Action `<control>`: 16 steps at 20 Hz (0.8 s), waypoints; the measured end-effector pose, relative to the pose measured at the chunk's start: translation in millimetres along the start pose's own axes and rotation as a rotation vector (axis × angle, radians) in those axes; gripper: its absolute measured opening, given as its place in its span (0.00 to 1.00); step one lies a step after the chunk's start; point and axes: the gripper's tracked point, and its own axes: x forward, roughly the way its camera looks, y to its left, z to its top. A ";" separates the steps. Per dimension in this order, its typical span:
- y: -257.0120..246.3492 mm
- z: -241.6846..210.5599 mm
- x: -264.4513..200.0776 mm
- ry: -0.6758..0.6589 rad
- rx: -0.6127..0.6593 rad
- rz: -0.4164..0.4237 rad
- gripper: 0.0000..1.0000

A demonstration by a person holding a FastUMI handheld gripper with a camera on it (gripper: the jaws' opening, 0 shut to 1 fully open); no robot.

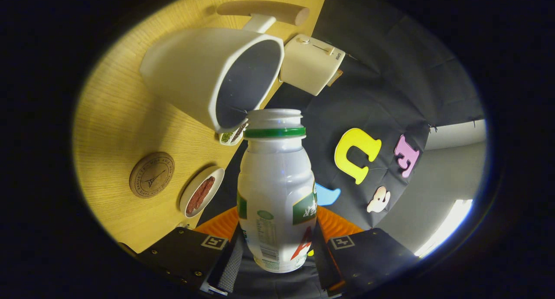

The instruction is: Take the bottle from table, then pour the juice into the cup, finally place the bottle on the coaster

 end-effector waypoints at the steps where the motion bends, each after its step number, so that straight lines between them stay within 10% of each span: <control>1: -1.0 0.7 -0.1 -0.002 0.001 -0.003 0.71; 16: 8.0 1.7 1.3 -0.001 0.096 0.012 0.71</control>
